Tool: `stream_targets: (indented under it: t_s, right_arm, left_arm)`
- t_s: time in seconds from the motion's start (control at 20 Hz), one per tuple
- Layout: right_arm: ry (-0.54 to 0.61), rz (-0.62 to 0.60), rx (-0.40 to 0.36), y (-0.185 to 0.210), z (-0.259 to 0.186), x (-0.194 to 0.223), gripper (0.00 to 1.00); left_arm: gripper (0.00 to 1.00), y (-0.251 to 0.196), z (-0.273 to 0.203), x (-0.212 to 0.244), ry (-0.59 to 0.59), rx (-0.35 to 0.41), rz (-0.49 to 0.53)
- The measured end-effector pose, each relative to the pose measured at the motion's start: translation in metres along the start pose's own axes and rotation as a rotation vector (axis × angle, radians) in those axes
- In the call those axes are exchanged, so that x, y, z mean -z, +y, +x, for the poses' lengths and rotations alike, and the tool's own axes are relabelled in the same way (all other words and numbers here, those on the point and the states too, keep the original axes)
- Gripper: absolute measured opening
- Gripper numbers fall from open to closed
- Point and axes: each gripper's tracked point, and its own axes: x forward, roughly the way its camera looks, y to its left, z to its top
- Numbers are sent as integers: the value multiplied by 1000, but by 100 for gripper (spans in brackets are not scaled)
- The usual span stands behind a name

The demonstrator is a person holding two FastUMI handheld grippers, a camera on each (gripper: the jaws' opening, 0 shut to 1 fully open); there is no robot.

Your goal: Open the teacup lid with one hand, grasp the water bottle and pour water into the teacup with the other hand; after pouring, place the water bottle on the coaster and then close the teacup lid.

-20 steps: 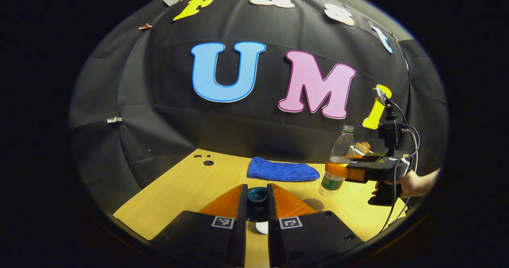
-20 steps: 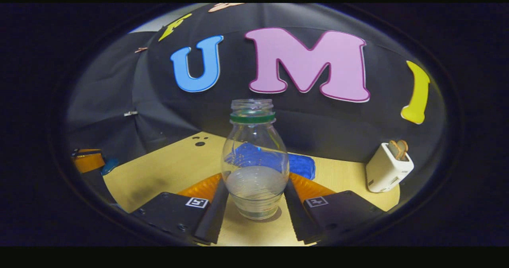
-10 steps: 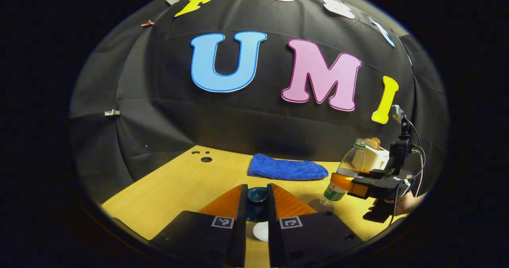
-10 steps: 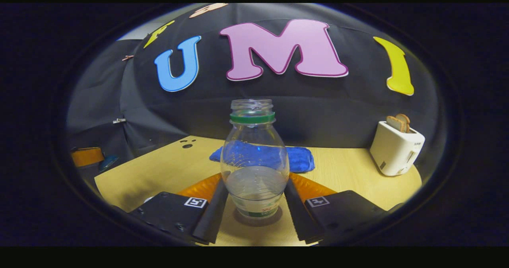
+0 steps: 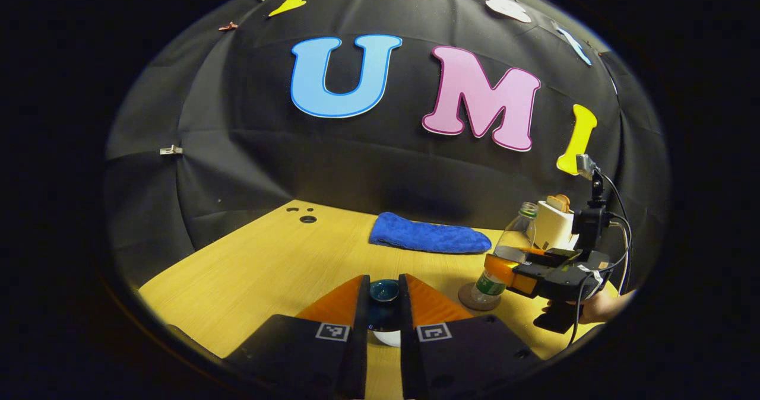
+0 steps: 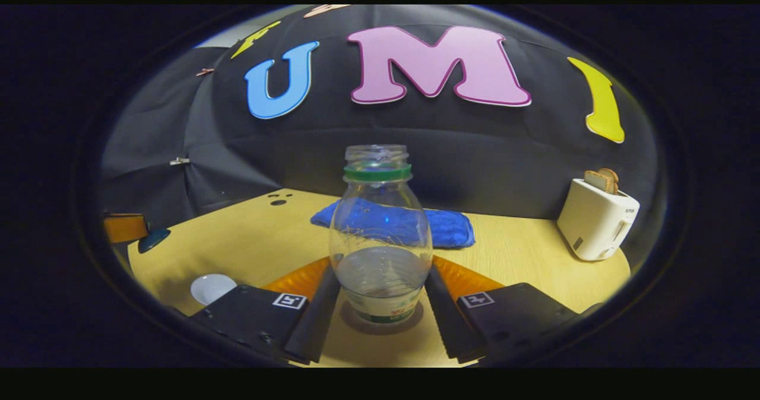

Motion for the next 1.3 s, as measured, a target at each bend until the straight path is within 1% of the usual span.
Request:
stream_targets:
  t_s: [0.15, 0.35, 0.4, 0.45, 0.5, 0.55, 0.65, 0.8, 0.85, 0.9, 0.95, 1.0, 1.1, 1.15, 1.2, 1.25, 1.3]
  right_arm:
    - [20, 4, -4, 0, 1, 6, 79]
    - [50, 20, -21, 3, 0, 15, 80]
    - [53, 25, -24, 3, -1, 15, 86]
    - [54, 26, -21, 1, -2, 16, 95]
    - [57, 25, -17, -1, -4, 17, 96]
    - [63, 28, -13, -3, -7, 19, 100]
    - [80, 38, -12, -5, -16, 27, 100]
    - [109, 21, 26, -14, -48, 43, 100]
    - [108, 3, 24, -12, -61, 46, 100]
    - [106, -24, 28, -13, -73, 49, 96]
    - [108, -49, 30, -14, -84, 51, 100]
    - [112, -67, 31, -13, -96, 55, 100]
    - [129, -47, 12, -4, -114, 62, 100]
    - [139, -22, -5, 4, -122, 65, 100]
    - [146, -10, -12, 8, -129, 67, 100]
    - [154, 6, 0, 7, -135, 70, 97]
    - [165, 40, 10, 7, -138, 74, 98]
  left_arm:
    - [27, 1, 0, 5, 2, -8, -23]
    - [26, 1, 0, 10, 3, -18, -29]
    - [27, 1, -1, 9, 0, -18, -30]
    - [27, 0, 0, 8, -1, -19, -31]
    - [26, -1, 1, 9, 0, -19, -32]
    - [27, -2, 3, 10, 2, -19, -31]
    - [27, -4, 8, 12, 6, -18, -28]
    - [27, -8, 18, 27, 24, -18, -26]
    - [27, -10, 21, 32, 27, -19, -22]
    - [27, -14, 25, 39, 35, -16, -15]
    - [23, -17, 27, 45, 43, -12, -1]
    - [27, -19, 30, 50, 51, -11, 20]
    - [27, -23, 35, 58, 50, -6, 88]
    - [29, -27, 40, 66, 58, 2, 133]
    - [27, -31, 43, 70, 62, 9, 150]
    - [27, -34, 45, 75, 65, 13, 159]
    - [27, -35, 48, 77, 61, 10, 168]
